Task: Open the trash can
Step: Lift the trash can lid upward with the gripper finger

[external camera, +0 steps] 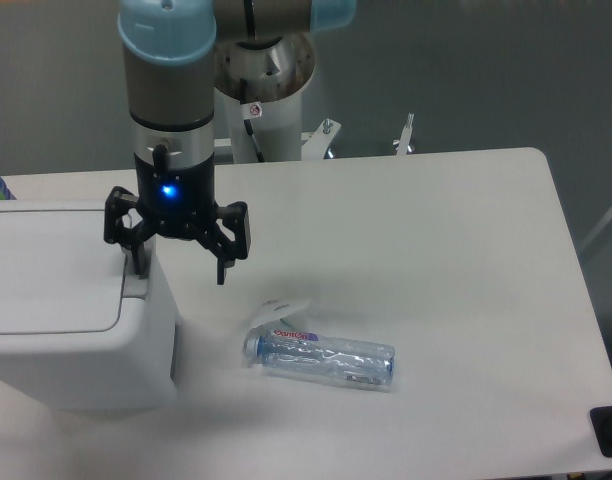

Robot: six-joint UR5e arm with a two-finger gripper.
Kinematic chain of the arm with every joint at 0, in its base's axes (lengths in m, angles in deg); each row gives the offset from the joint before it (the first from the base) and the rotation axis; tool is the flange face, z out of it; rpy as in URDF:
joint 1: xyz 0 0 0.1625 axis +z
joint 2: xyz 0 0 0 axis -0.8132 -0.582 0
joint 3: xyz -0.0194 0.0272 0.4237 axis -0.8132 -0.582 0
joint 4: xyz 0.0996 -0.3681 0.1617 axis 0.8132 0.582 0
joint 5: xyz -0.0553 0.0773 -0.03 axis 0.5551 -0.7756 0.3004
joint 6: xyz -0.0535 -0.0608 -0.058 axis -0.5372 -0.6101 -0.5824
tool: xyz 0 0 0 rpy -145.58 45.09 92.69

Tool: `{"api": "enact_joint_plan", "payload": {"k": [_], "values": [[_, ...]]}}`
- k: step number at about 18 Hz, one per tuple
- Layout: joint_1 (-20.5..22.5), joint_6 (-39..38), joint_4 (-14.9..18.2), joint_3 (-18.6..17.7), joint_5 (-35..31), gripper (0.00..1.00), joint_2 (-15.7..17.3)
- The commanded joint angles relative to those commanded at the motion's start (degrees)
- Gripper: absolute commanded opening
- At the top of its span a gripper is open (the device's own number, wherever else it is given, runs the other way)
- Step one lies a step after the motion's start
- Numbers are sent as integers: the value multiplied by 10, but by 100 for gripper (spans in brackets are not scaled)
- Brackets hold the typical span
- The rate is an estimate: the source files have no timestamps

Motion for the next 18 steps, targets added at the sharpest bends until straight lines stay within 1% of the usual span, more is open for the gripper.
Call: {"api": "enact_joint_plan", "payload": {"k": [8,13,16,18], "values": [[0,0,0,1,0,100,0],[1,4,0,23,-2,100,2],[3,9,1,39,-39,100,1],[14,21,3,42,-64,100,1]]}}
